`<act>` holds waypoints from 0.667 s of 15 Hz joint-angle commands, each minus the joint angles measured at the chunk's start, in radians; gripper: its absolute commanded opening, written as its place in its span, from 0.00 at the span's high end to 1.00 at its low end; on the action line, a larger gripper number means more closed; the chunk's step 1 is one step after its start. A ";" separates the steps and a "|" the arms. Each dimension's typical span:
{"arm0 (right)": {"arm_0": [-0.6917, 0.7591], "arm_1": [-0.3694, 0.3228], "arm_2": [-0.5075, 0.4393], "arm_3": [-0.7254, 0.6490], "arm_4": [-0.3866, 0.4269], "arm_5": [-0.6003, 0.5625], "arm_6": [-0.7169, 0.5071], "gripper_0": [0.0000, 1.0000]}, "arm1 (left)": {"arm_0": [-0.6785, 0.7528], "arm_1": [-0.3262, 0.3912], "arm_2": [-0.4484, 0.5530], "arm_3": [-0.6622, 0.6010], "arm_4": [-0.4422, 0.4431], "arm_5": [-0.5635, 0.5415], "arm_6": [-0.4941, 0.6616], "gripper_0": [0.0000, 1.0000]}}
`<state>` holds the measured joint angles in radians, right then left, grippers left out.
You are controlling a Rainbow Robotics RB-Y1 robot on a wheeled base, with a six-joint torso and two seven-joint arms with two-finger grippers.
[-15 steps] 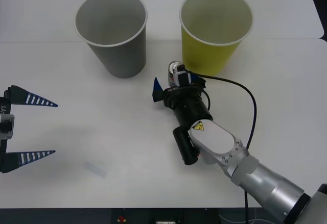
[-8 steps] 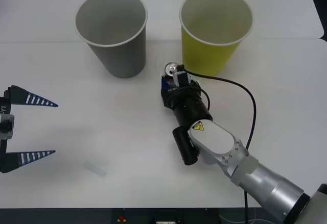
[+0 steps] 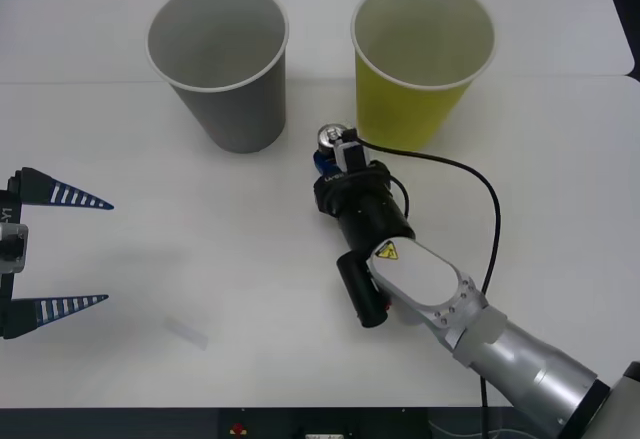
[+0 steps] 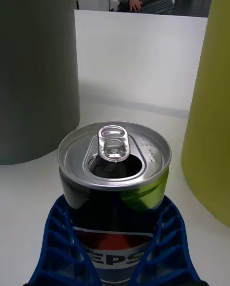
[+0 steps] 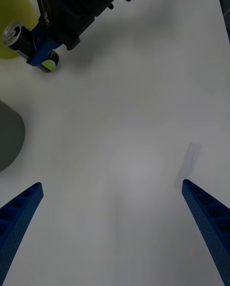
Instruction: Put the can into the green bin and the plastic bottle into the gray bin
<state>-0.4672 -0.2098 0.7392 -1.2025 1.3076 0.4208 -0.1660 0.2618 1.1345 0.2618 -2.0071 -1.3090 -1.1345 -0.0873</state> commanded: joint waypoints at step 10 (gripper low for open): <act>0.156 -0.401 0.011 -0.431 -0.007 -0.385 -0.023 1.00 | 0.000 0.000 0.000 0.000 0.000 0.000 0.000 0.00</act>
<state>-0.3202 -0.5804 0.7617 -1.6091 1.3032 0.0738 -0.1874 0.2618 1.1345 0.2618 -2.0071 -1.3090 -1.1345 -0.0873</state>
